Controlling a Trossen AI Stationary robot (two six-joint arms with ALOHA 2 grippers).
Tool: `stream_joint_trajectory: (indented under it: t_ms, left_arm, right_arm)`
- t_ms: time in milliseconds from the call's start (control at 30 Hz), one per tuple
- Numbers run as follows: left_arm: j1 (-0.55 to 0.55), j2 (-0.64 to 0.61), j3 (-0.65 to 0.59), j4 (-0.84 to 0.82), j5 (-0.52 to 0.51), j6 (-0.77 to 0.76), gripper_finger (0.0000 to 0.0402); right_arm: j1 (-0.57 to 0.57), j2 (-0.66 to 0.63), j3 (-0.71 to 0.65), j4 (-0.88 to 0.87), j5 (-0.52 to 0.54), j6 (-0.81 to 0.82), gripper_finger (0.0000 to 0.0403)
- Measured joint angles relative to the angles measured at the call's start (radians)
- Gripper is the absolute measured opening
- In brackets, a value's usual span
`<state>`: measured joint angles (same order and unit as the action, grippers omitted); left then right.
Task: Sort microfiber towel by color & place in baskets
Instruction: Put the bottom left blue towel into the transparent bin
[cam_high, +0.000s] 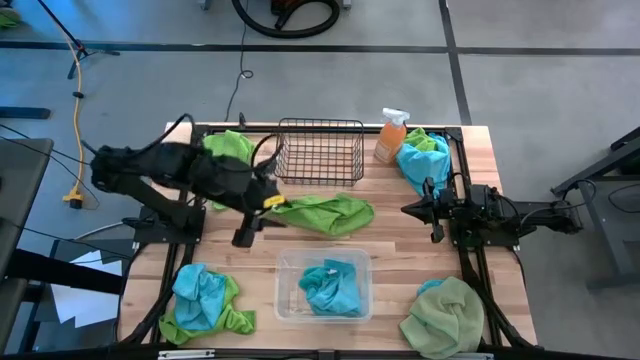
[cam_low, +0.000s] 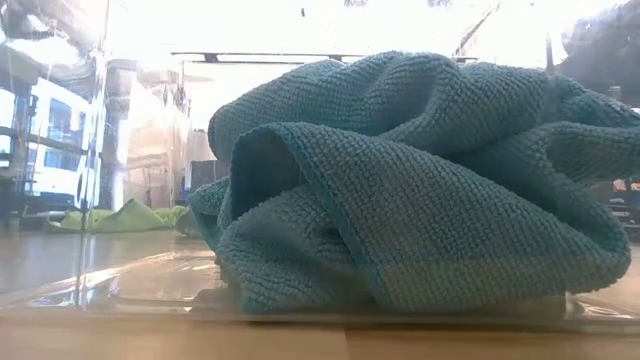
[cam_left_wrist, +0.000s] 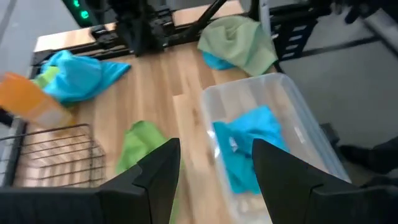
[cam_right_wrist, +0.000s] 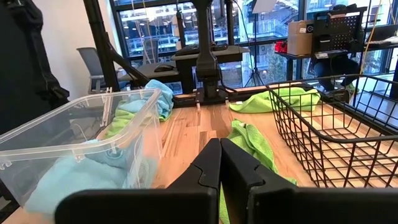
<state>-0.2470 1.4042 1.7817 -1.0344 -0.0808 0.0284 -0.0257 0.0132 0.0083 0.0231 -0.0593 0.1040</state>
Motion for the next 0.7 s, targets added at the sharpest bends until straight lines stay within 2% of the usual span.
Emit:
stream_joint_trajectory:
  t_ms: [267,433,533,700]
  left_arm:
    - [-0.052,-0.242,-0.525,0.472,-0.019,-0.182,0.0188]
    - [-0.080,-0.365,-0.790,0.726,-0.035,-0.276,0.0188]
    - [-0.089,-0.411,-0.876,0.782,-0.037,-0.260,0.0188]
    - [-0.089,-0.427,-0.913,0.791,-0.037,-0.180,0.0188]
  right_arm:
    - [0.000,0.000,0.000,0.000,0.000,0.000,0.0000]
    - [0.000,0.000,0.000,0.000,0.000,0.000,0.0000]
    - [0.000,0.000,0.000,0.000,0.000,0.000,0.0000]
    - [0.000,0.000,0.000,0.000,0.000,0.000,0.0000]
